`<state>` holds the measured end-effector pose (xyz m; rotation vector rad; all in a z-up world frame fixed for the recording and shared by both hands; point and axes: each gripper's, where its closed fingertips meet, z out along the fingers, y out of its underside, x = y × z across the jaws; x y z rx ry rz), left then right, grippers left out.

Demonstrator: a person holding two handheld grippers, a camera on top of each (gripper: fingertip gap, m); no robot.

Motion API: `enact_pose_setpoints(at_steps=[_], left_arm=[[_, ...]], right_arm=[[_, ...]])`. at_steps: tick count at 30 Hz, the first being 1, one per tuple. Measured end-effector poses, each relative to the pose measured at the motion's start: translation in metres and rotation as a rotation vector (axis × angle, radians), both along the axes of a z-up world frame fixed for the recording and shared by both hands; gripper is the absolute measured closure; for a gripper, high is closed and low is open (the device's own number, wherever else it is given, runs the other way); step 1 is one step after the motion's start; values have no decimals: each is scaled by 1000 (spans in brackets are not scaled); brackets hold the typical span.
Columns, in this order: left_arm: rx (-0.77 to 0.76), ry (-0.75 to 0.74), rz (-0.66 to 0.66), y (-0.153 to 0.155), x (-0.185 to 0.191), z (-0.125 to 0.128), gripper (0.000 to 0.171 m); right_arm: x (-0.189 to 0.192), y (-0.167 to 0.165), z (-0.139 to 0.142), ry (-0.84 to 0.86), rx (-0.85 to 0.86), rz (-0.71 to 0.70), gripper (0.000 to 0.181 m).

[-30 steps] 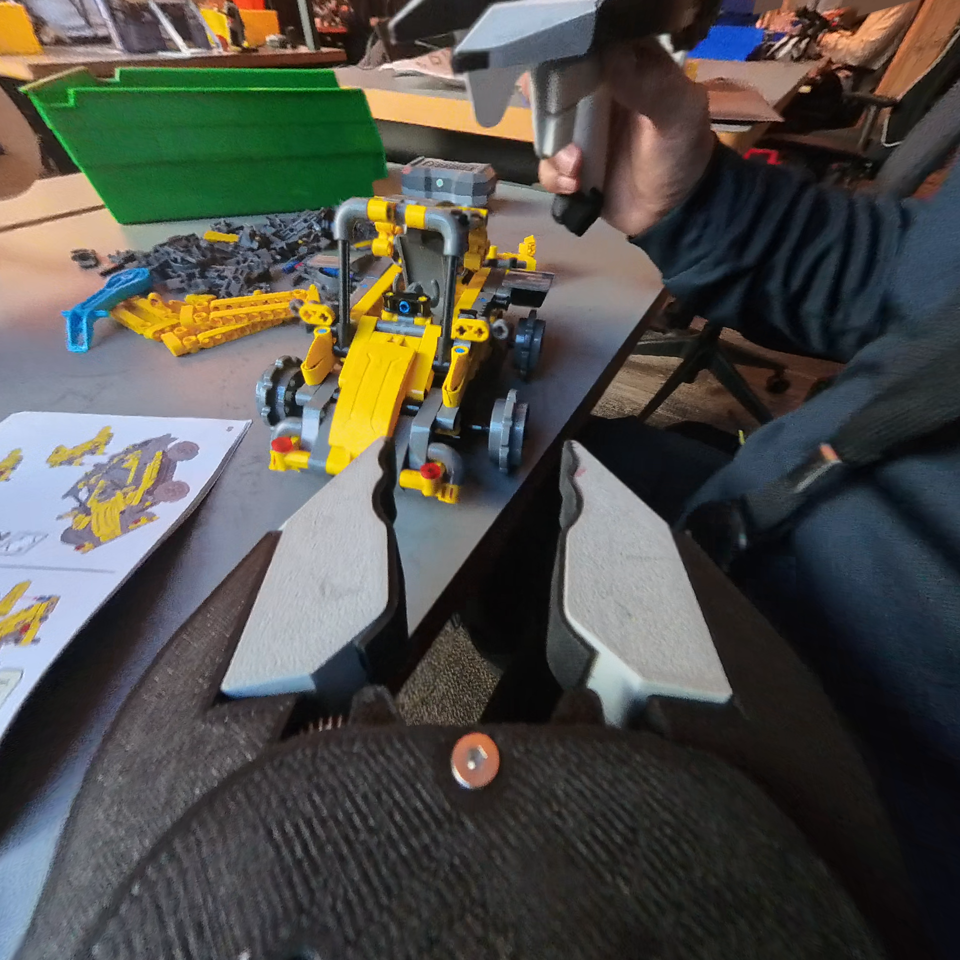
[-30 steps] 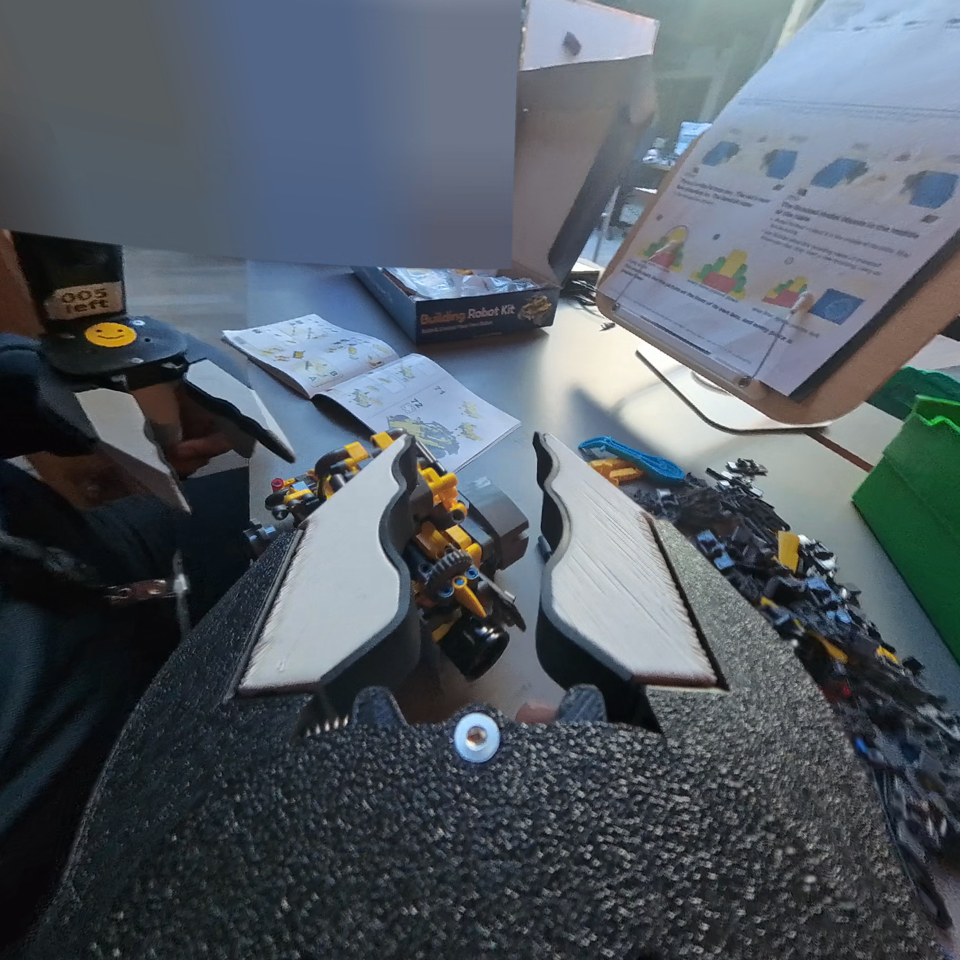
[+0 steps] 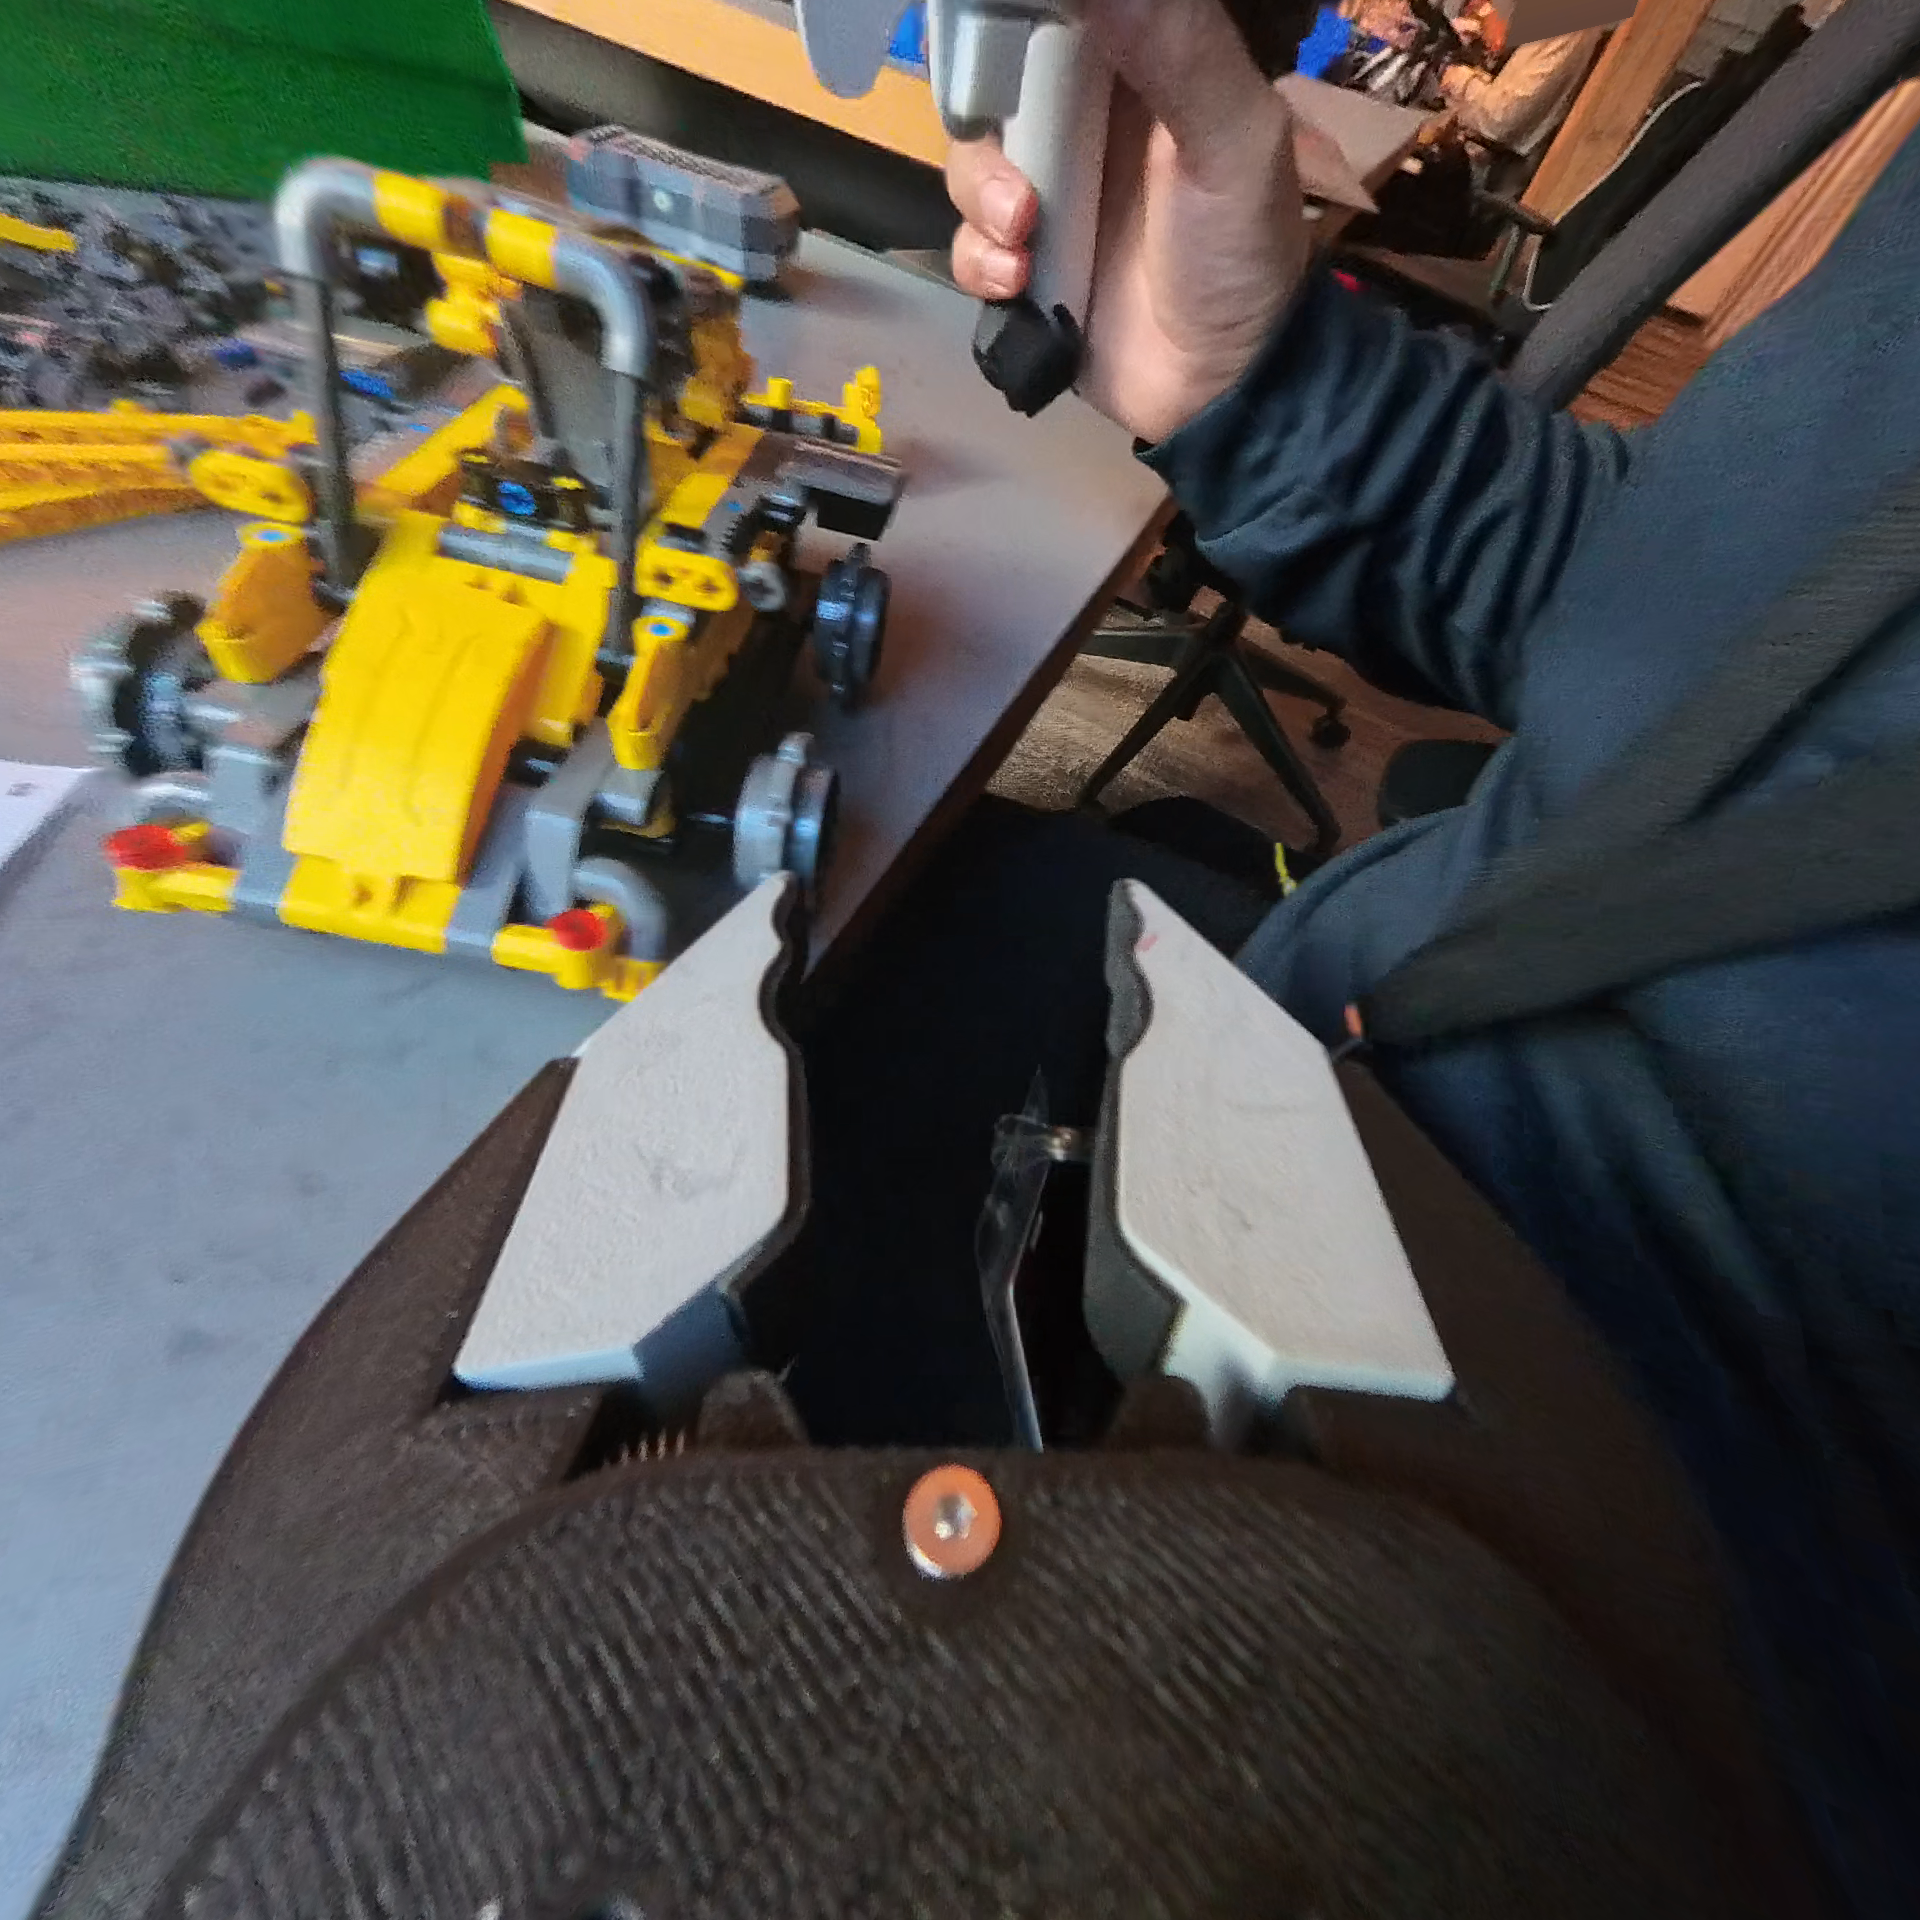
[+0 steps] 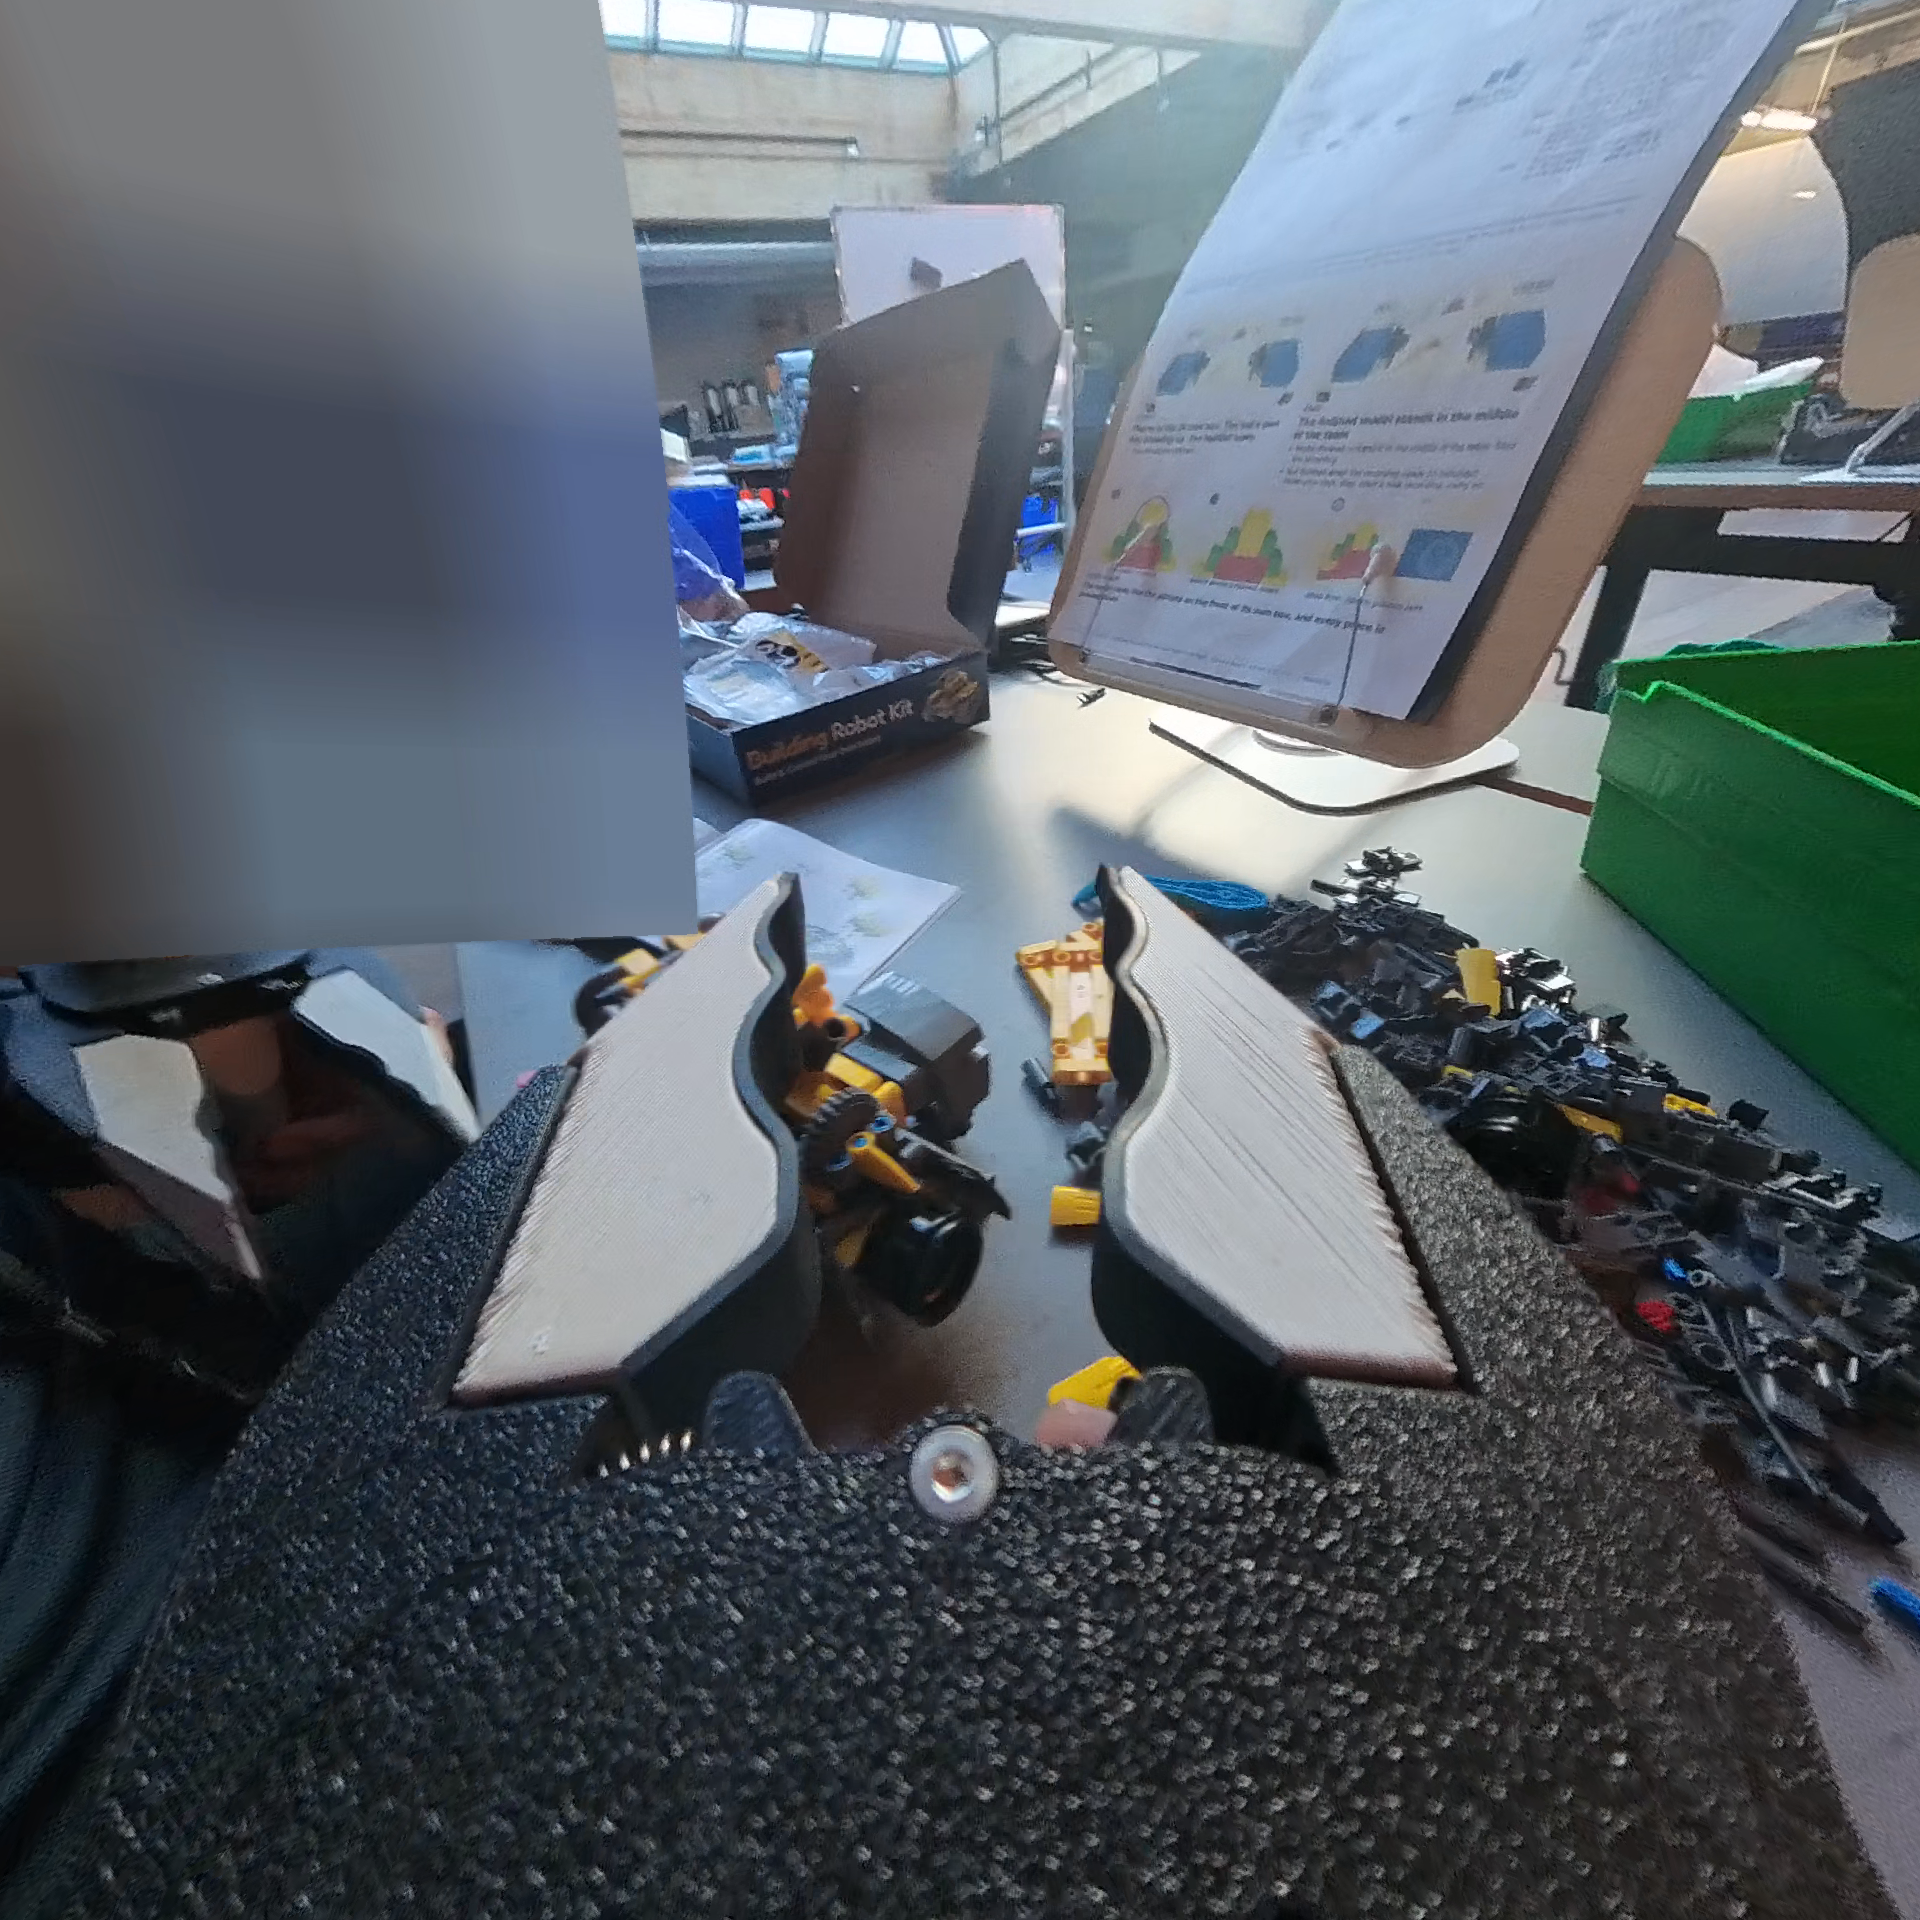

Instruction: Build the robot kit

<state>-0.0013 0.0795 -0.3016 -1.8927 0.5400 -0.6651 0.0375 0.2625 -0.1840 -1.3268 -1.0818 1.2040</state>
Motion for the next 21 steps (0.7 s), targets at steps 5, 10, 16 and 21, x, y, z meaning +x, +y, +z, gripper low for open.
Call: enact_pose_setpoints(at_steps=[5,10,16,21], left_arm=[[-124,-153,-114,-9,-16,12,111],[-87,-188,-14,5,-42,21,114],[-31,-124,113,12,-50,16,115],[-37,-76,243,26,-64,19,110]], right_arm=[[-13,13,-12,-45,13,1,124],[-17,9,-26,-56,-3,20,127],[-21,-10,-40,-111,35,31,127],[-16,-32,-49,-208,46,67,140]])
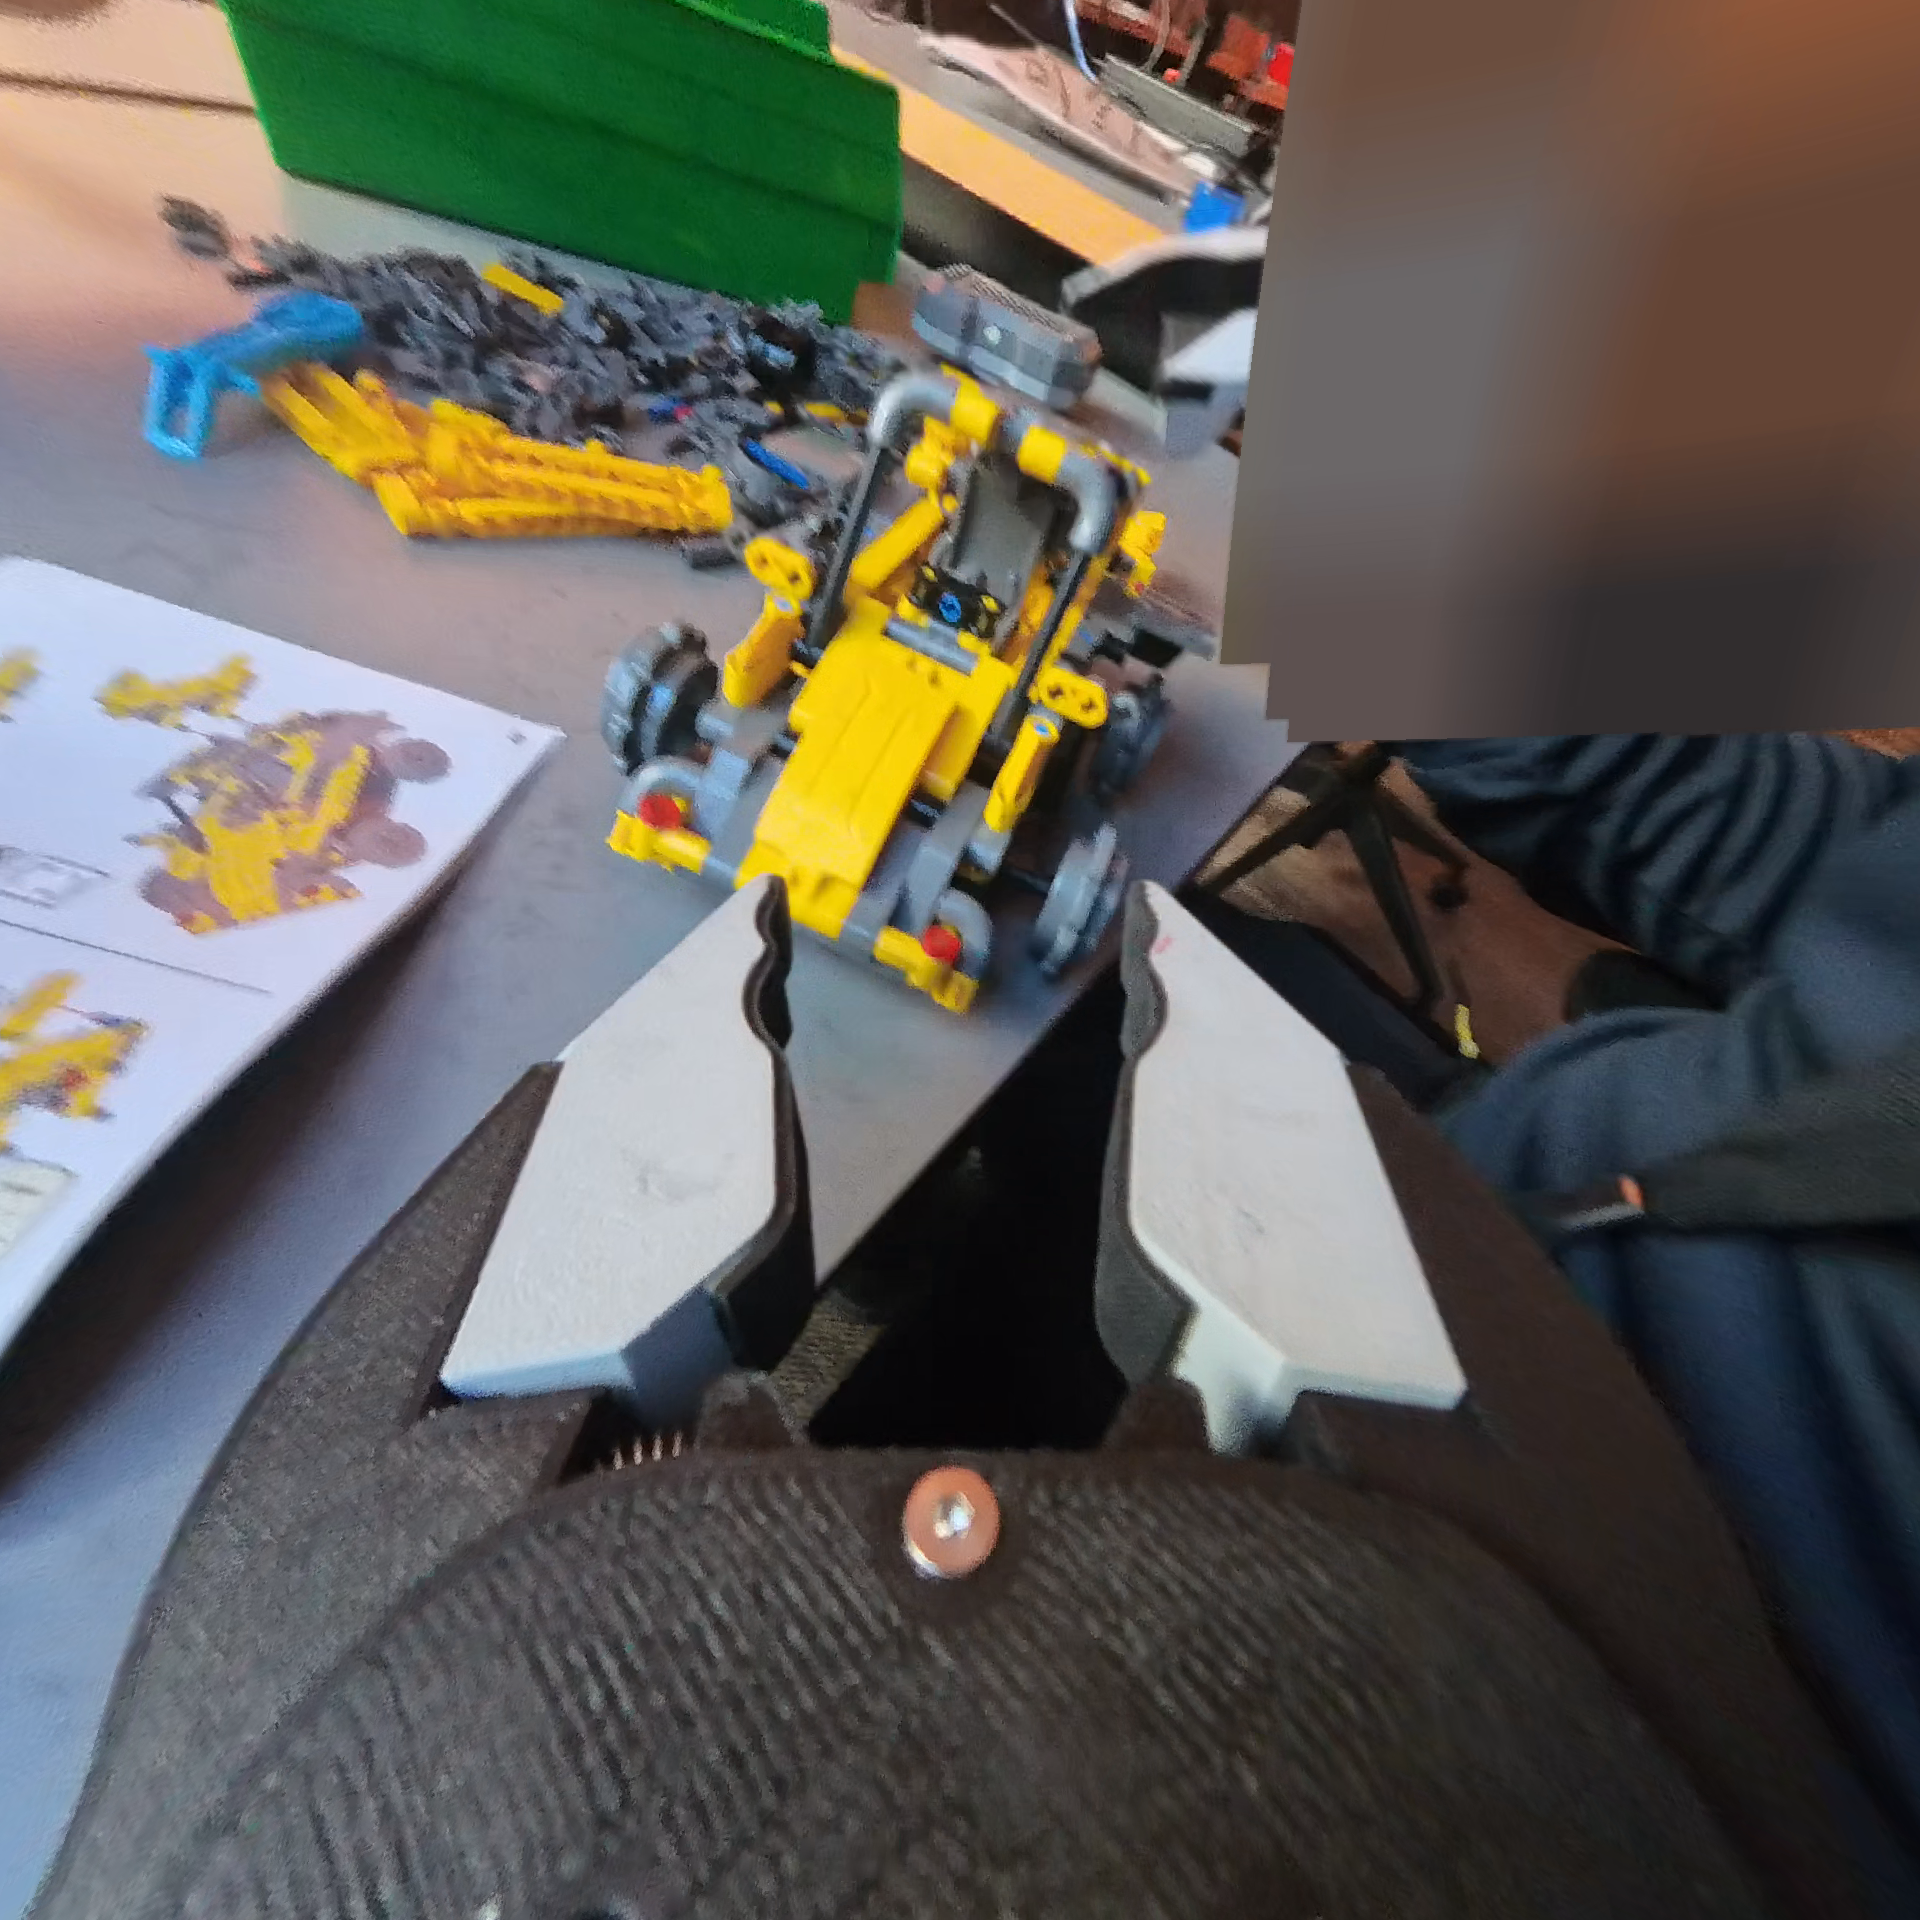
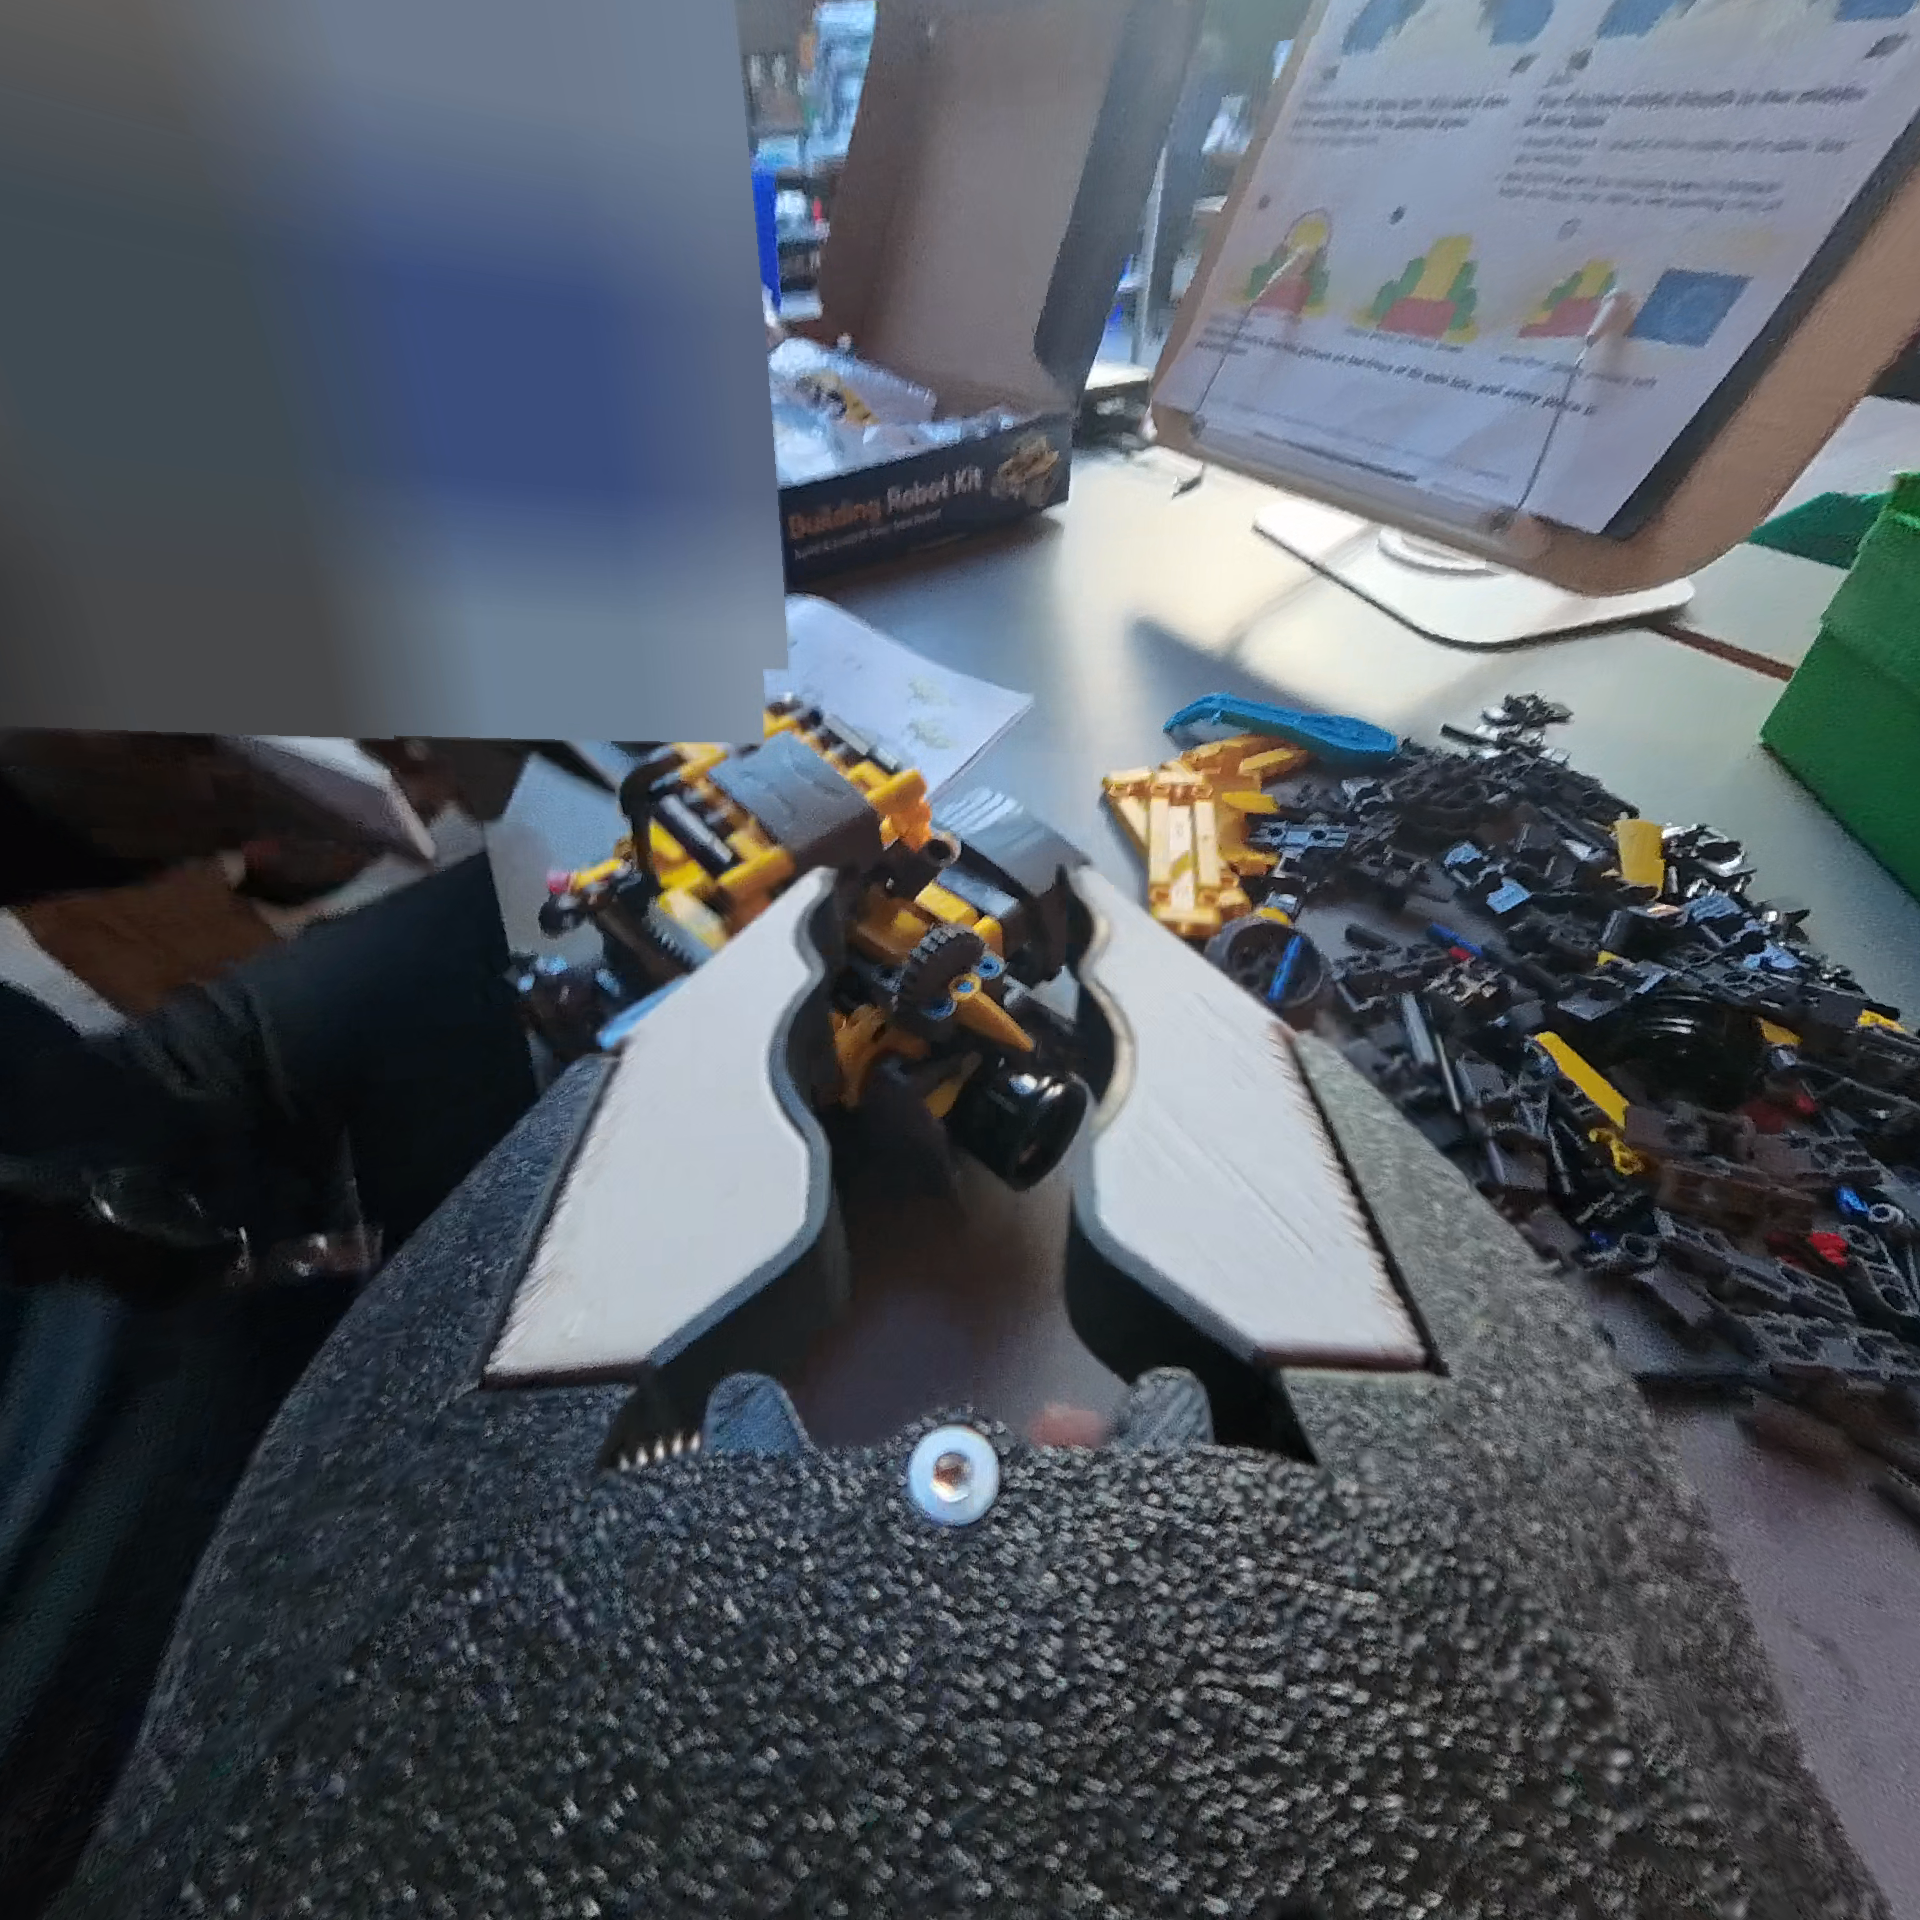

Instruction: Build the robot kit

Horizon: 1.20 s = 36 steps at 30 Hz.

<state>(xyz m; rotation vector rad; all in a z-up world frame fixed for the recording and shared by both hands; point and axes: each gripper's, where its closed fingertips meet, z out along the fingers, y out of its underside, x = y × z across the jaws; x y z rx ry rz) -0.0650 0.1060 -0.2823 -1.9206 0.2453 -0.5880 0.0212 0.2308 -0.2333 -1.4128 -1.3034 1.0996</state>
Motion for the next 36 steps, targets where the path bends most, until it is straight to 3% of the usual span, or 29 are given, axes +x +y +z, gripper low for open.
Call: enact_pose_setpoints(at_steps=[4,10,13,16,18,20,26,28,31,33,36], left_arm=[[31,111,-59,24,14,24,96],[122,402,-147,71,40,51,91],[113,475,-168,91,46,48,90],[10,471,-227,99,49,31,93],[-32,469,-298,94,53,22,110],[1,477,-312,94,53,23,111],[73,424,-326,94,52,27,112],[86,424,-328,93,50,27,112],[126,421,-327,93,48,29,112],[173,392,-329,92,49,32,112],[243,297,-336,92,50,36,112]], right_arm=[[7,-19,-9,-61,24,68,174],[4,-33,-9,-88,5,106,159],[-1,-28,-15,-128,28,114,159],[-9,-29,-16,-137,19,158,159],[-13,-31,-20,-154,26,198,160],[-15,-33,-23,-155,35,231,171],[-10,-31,-9,-47,-10,229,181],[-3,-19,8,32,-19,164,181],[9,-12,28,113,-109,189,181],[13,-10,23,88,-167,216,181],[9,-15,12,64,-210,225,164]])
